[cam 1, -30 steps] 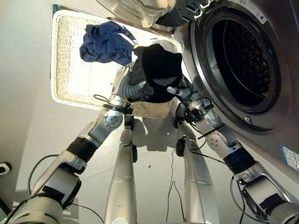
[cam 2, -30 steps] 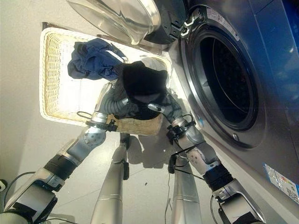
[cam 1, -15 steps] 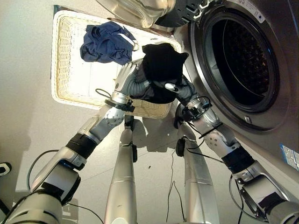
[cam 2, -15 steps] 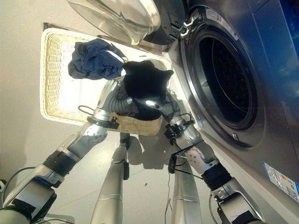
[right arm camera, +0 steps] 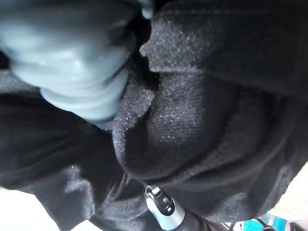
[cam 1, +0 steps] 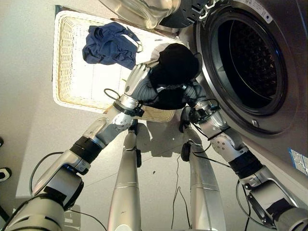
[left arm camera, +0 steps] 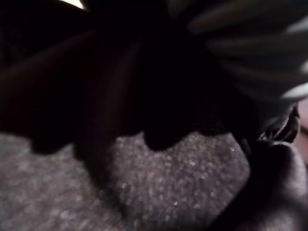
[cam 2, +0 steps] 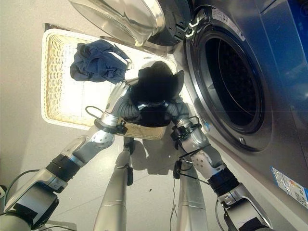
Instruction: Put the clothes into the washing machine.
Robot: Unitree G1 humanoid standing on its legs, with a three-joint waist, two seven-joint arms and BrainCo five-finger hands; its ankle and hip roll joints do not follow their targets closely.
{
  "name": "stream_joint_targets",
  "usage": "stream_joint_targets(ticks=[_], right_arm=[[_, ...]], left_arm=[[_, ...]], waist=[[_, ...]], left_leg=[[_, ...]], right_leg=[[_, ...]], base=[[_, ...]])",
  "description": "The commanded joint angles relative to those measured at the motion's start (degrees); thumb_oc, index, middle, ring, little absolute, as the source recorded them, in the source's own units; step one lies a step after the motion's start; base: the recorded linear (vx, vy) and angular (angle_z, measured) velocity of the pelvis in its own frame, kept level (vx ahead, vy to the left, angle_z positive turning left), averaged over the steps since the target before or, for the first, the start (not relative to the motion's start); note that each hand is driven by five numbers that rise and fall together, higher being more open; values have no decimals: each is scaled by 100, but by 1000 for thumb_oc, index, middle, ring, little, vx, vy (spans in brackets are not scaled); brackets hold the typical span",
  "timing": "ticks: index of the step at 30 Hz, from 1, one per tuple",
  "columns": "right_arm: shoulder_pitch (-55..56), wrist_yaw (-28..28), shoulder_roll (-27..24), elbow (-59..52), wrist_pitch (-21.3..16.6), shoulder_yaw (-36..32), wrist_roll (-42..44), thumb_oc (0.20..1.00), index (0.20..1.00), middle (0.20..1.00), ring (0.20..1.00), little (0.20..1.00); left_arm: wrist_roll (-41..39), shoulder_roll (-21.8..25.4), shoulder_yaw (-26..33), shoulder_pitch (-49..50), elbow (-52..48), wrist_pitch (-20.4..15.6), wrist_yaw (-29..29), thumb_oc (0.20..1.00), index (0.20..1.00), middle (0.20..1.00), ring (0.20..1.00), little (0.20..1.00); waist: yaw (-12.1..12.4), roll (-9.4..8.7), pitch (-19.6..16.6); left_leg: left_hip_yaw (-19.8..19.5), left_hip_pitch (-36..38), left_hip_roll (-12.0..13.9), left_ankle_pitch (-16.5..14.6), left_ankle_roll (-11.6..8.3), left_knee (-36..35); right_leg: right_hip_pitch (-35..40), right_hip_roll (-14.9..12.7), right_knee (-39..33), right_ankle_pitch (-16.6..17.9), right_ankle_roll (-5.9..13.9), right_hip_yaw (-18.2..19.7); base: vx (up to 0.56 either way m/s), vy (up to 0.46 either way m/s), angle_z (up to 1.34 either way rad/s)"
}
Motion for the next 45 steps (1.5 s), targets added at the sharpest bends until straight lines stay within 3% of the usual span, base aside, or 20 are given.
stream_joint_targets(ticks=[1, 2, 6, 10, 16, 24, 27, 28, 32, 45], right_arm=[[-21, 156, 220, -805, -174, 284, 81, 200, 200, 200, 200, 200], [-24, 140, 231, -810, -174, 285, 85, 200, 200, 200, 200, 200], [-34, 137, 309, -748, -242, 246, 207, 200, 200, 200, 200, 200], [-47, 82, 420, -743, -236, 210, 339, 200, 200, 200, 200, 200], [-65, 97, 501, -734, -230, 210, 614, 200, 200, 200, 200, 200], [-86, 162, 543, -790, -413, 136, 753, 200, 200, 200, 200, 200], [-78, 331, 526, -787, -633, -16, 953, 200, 200, 200, 200, 200], [-86, 433, 518, -776, -769, -106, 1061, 200, 200, 200, 200, 200], [-81, 626, 486, -800, -1013, -317, 1215, 200, 200, 200, 200, 200], [17, 570, 269, -704, -1483, -1112, 1368, 200, 200, 200, 200, 200]], left_arm=[[217, -352, 75, -259, -859, -45, 713, 476, 476, 476, 476, 476], [198, -374, 109, -239, -826, 35, 955, 1000, 1000, 1000, 1000, 1000], [188, -492, 370, -68, -660, 288, 1812, 1000, 1000, 1000, 1000, 1000], [253, -615, 611, 87, -603, 439, 2268, 1000, 1000, 1000, 1000, 1000], [331, -653, 769, 129, -502, 632, 2492, 1000, 1000, 1000, 1000, 1000], [-30, -630, 812, 118, -476, 631, 2049, 1000, 1000, 1000, 1000, 1000], [-469, -648, 819, 154, -413, 373, 1576, 1000, 1000, 1000, 1000, 1000], [-727, -657, 803, 176, -385, 73, 1220, 1000, 1000, 1000, 1000, 1000], [-1145, -665, 800, 228, -440, -199, 814, 1000, 1000, 1000, 1000, 1000], [-2280, -681, 1140, 479, -68, -634, 707, 1000, 1000, 1000, 1000, 1000]], waist=[[-7, 230, 39], [-3, 225, 39], [58, 206, 39], [109, 202, 39], [139, 209, 39], [142, 232, 39], [133, 225, 39], [127, 227, 39], [107, 237, 39], [18, 221, 39]], left_leg=[[-27, -168, -825, 189, 544, 0], [-25, -181, -822, 189, 545, 14], [-72, -213, -840, 193, 545, 44], [-104, -237, -860, 184, 544, 83], [-106, -238, -856, 196, 533, 76], [-93, -223, -840, 225, 520, 50], [-79, -218, -826, 223, 520, 60], [-74, -224, -823, 222, 524, 65], [-65, -225, -818, 221, 532, 53], [-8, -187, -780, 185, 531, 40]], right_leg=[[192, 443, -145, 179, 529, -463], [183, 440, -130, 173, 528, -461], [166, 416, -92, 160, 526, -501], [138, 400, -37, 146, 516, -536], [132, 390, -13, 138, 511, -561], [137, 404, 1, 139, 517, -556], [147, 399, 18, 133, 528, -561], [139, 400, 25, 136, 532, -559], [133, 406, 17, 152, 541, -550], [151, 431, 26, 139, 542, -508]], base=[[0, 0, 0], [0, 0, 0], [6, -37, 2], [4, -16, 1], [1, -2, 1], [0, 0, 0], [0, 0, 0], [0, 0, 0], [0, 0, 0], [0, 0, 0]])
